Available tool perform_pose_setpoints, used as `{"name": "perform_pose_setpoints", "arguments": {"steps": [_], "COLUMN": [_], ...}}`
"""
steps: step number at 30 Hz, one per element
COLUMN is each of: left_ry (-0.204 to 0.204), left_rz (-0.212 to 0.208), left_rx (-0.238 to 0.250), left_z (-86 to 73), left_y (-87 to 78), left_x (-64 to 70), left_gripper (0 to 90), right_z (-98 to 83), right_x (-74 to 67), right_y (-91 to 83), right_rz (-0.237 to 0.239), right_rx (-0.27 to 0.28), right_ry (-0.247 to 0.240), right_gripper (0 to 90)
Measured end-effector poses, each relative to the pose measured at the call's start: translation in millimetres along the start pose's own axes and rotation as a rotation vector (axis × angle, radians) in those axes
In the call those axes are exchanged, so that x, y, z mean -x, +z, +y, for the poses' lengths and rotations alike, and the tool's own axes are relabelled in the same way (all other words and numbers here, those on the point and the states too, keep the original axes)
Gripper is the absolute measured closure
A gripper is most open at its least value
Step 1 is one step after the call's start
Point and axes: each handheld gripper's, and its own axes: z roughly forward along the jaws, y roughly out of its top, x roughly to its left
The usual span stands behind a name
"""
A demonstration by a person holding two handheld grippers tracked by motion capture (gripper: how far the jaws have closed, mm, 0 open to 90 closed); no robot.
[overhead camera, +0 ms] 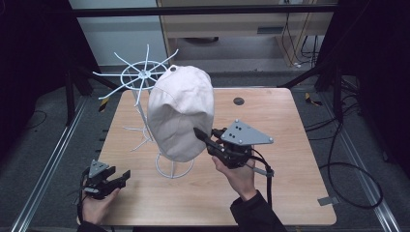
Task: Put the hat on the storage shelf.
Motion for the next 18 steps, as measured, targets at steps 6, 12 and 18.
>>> {"name": "perform_pose_setpoints", "arguments": {"steps": [6,12,18], "left_ry": [0.001,0.001,0.004], "left_rz": [0.0,0.001,0.001], "left_rx": [-0.001,-0.001,-0.004], "left_z": [0.0,0.0,0.0], "left_y": [0.1,0.2,0.4], "left_x": [-0.1,0.0,0.5], "left_gripper": [36.0,35.9,35.9], "right_z": [-0.5,-1.7,-5.8], "right_x": [1.7,3.1,8.3], "right_y": [-4.1,-14.5,-27.0], "right_rz": [-0.002,-0.037,-0.062], "right_rx": [0.002,0.031,0.037], "right_ry": [0.004,0.013,0.023], "right_gripper": [70.1,55.0,47.1]}}
